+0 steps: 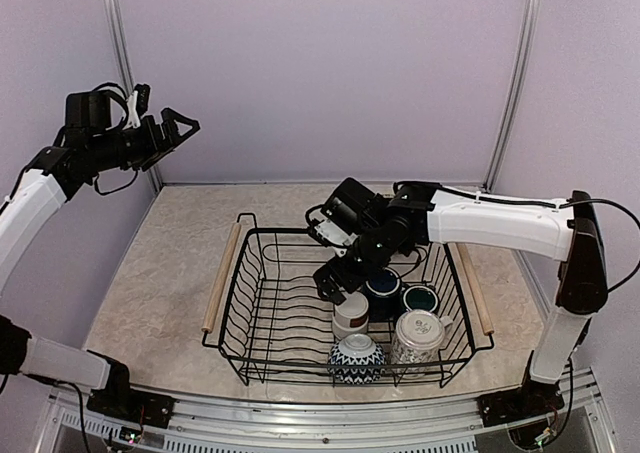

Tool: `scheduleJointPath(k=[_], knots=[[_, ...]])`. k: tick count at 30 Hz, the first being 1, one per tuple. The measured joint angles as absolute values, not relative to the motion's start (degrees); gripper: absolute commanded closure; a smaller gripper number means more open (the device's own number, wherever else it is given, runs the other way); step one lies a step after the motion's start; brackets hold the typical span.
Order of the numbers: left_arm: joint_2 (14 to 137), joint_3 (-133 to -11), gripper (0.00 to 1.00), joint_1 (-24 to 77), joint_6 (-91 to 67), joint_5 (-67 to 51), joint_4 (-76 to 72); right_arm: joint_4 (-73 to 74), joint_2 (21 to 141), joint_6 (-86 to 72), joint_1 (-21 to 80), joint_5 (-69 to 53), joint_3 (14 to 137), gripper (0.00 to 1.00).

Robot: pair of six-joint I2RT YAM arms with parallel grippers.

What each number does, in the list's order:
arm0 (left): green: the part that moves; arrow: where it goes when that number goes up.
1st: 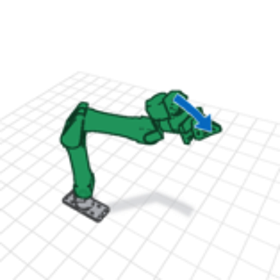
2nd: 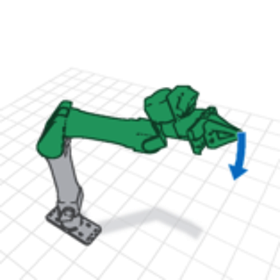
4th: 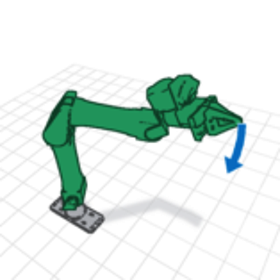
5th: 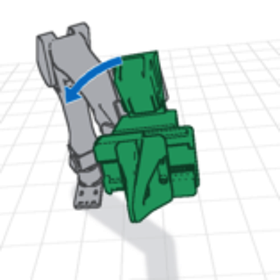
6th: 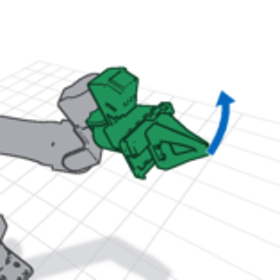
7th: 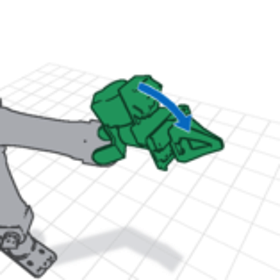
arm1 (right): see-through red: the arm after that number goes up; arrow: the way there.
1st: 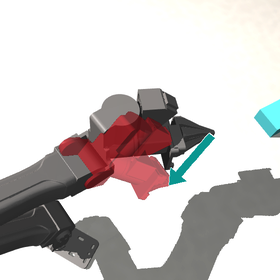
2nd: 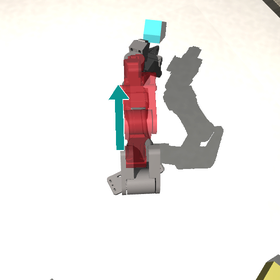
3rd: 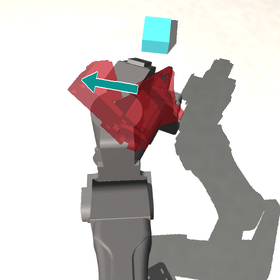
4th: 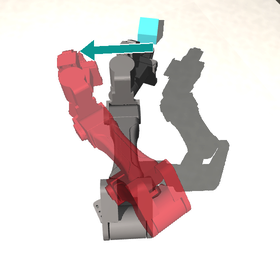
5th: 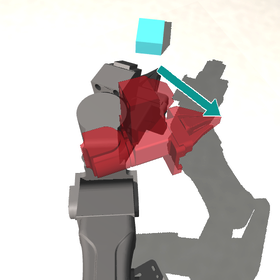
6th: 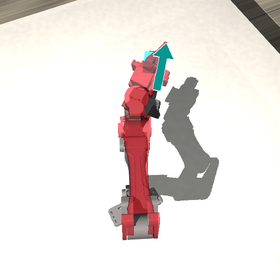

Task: Unload the mixed dishes from the dish rack
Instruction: Grab the cup from the dish rack.

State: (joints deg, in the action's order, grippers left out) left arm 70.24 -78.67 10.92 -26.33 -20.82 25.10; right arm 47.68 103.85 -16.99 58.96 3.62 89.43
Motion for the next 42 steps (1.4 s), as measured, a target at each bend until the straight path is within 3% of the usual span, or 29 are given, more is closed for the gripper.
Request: scheduleJointPath(k=[10,23,32,42], knots=[[72.12,-78.70,0.01,10.92,-26.50,-22.11,25.19,52.07,103.85,-15.88,60.29,0.75,89.17,0.05],[72.40,-78.70,0.01,11.03,-26.50,-22.35,25.26,56.49,108.75,-11.84,60.64,-0.23,89.43,0.18],[72.40,-78.70,0.01,11.14,-26.52,-22.70,25.28,57.47,109.62,-11.46,61.14,1.32,90.08,0.48],[72.97,-78.70,0.01,11.38,-26.55,-23.42,25.30,57.34,108.47,-12.10,61.45,2.92,90.72,0.69]])
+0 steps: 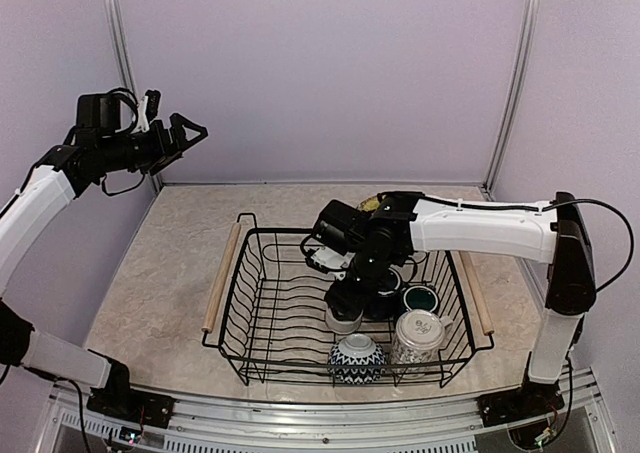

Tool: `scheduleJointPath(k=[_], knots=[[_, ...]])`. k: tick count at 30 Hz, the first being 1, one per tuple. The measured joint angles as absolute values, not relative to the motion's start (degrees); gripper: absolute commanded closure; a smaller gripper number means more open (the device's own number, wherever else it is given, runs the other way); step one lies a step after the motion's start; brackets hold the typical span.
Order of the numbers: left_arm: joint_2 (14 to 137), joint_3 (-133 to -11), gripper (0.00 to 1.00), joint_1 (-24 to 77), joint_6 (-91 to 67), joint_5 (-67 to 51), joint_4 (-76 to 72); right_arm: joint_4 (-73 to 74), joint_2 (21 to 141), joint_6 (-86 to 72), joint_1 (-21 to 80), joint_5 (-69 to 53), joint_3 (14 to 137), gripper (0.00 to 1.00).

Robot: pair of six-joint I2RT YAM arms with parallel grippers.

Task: Unload the mixed dishes from the dish rack
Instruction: Grab the cup from the dish rack, then pass from the right arm to the left

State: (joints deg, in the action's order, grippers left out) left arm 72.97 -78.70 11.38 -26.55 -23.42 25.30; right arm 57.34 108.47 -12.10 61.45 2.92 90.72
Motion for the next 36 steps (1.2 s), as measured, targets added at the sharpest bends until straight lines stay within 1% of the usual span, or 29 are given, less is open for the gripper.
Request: scheduleJointPath(k=[4,6,7,9,10,11,13,16,19,22,25,30,36], knots=[[73.38,-78.70,0.01,11.42,-26.63,-23.92,25.32,55.94,105.41,-12.82,61.45,3.86,91.11,0.78],[73.58,-78.70,0.01,11.44,-26.74,-24.49,25.32,54.48,103.77,-13.15,61.45,4.56,91.22,0.87],[73.67,-78.70,0.01,11.46,-26.79,-24.93,25.32,53.43,103.00,-13.30,61.45,5.06,91.24,0.90],[73.80,-78.70,0.01,11.60,-26.83,-25.89,25.30,50.98,101.73,-13.67,61.41,6.11,91.31,0.93],[73.95,-78.81,0.01,11.70,-26.92,-26.87,25.28,49.12,101.14,-14.04,61.28,6.59,91.31,0.99],[74.13,-78.85,0.01,11.86,-26.96,-27.64,25.17,46.72,100.42,-14.55,60.88,7.16,91.15,1.00],[74.70,-78.94,0.01,12.38,-27.18,-29.82,24.86,40.51,98.13,-15.86,60.31,7.97,89.49,1.00],[75.68,-78.96,0.01,13.58,-27.68,-33.15,24.51,30.15,92.77,-18.00,58.19,7.97,83.59,1.00],[77.10,-78.96,0.01,15.68,-28.64,-37.60,23.35,18.37,87.42,-20.78,54.94,6.42,76.38,1.00],[78.63,-78.96,0.01,17.78,-30.46,-42.61,21.58,7.55,84.55,-23.09,52.21,3.88,71.09,1.00],[80.05,-78.56,0.02,19.38,-33.52,-47.92,17.82,-2.31,84.20,-24.60,51.09,0.01,68.53,1.00],[81.76,-76.25,0.05,20.82,-39.72,-54.87,10.22,-14.33,85.38,-26.68,51.16,-7.40,68.36,1.00],[84.71,-75.13,0.07,23.20,-44.75,-59.94,4.29,-23.97,88.44,-29.47,51.20,-12.97,68.34,1.00]])
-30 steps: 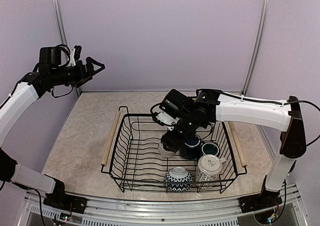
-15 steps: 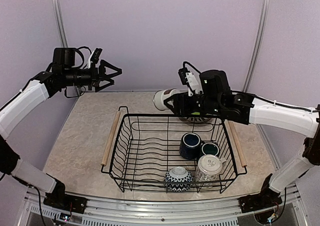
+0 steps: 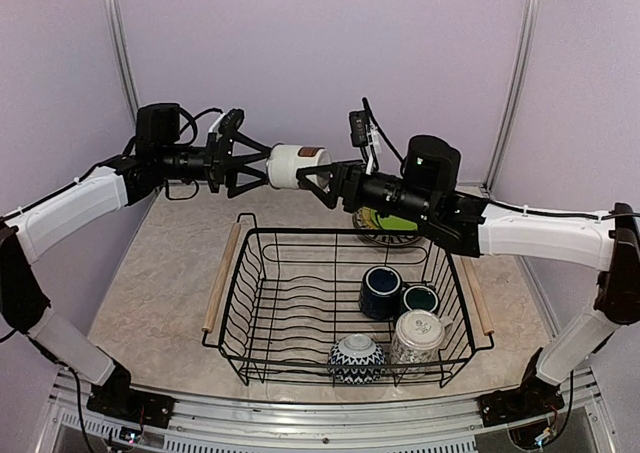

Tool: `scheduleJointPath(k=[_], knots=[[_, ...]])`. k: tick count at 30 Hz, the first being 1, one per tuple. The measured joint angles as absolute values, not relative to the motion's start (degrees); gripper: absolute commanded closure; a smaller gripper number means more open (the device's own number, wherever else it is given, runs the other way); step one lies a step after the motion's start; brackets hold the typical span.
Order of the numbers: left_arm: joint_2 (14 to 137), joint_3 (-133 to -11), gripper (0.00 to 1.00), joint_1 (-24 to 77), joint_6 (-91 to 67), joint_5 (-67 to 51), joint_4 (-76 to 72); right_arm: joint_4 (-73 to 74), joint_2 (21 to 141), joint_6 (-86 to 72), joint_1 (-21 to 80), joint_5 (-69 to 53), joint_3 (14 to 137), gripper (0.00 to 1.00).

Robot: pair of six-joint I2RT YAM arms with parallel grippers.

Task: Unload the mixed dishes from the dish rack
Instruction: Pass from the right arm to the left

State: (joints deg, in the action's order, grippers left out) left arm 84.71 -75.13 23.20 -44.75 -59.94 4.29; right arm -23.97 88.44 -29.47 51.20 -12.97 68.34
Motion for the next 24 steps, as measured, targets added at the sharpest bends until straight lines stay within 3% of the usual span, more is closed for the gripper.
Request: scheduleJointPath(k=[7,12,21,24], knots=[[85.36,-74.13,0.17,26.09,-47.03,-63.72,-0.84,-27.27,92.53,-31.64,51.20,-16.73,68.40,1.00],[85.36,-73.89,0.40,27.40,-47.57,-65.04,-2.85,-30.04,93.89,-33.85,51.20,-18.46,68.40,1.00],[85.52,-73.65,0.71,28.25,-50.72,-67.99,-7.62,-36.32,94.35,-37.21,51.24,-20.53,67.64,1.00],[85.76,-73.63,0.84,28.73,-51.20,-68.45,-8.40,-37.50,94.45,-37.87,51.37,-21.12,67.51,0.91]])
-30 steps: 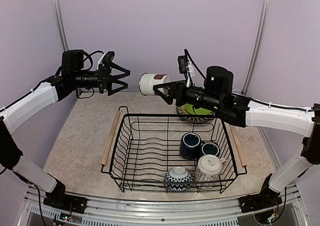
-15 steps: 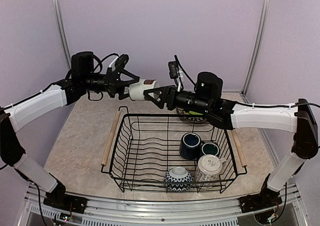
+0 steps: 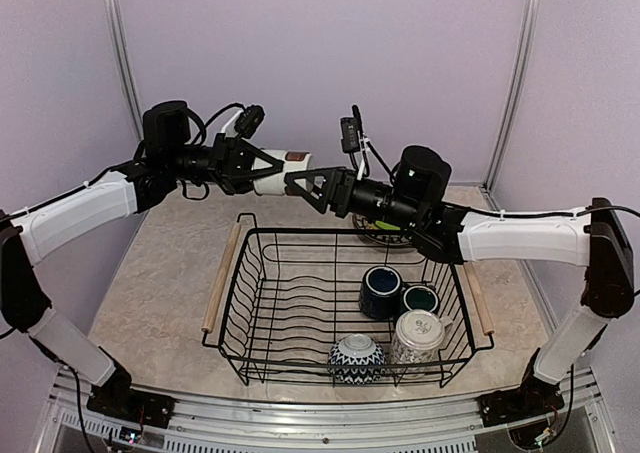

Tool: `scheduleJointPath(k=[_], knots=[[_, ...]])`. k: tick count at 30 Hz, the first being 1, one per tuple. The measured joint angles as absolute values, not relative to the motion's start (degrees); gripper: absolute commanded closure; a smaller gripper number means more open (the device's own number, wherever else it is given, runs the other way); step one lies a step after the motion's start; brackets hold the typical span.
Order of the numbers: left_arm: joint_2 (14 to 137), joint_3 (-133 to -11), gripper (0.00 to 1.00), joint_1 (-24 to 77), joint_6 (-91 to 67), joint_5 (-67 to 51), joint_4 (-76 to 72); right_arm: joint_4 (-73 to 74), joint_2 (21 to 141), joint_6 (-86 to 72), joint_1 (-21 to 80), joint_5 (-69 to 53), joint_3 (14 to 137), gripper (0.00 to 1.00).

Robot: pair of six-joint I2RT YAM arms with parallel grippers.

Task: Unload the mixed dishes from the dish rack
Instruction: Pass from the right arm to the left

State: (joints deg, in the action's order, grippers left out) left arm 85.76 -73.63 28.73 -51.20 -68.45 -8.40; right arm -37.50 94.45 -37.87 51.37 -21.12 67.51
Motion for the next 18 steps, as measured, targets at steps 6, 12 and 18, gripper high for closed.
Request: scheduleJointPath(k=[6,12,18], knots=[[85.84,-73.56,1.00,29.26,-50.28,-71.94,-11.00,-41.30,94.39,-40.51,51.72,-23.31,65.06,0.58],[85.76,-73.56,1.00,29.39,-48.93,-72.05,-10.46,-41.67,94.28,-40.12,51.77,-23.40,64.73,0.19],[84.68,-73.56,1.00,29.26,-45.39,-67.29,-4.21,-37.52,93.56,-37.89,51.77,-18.50,64.01,0.00]])
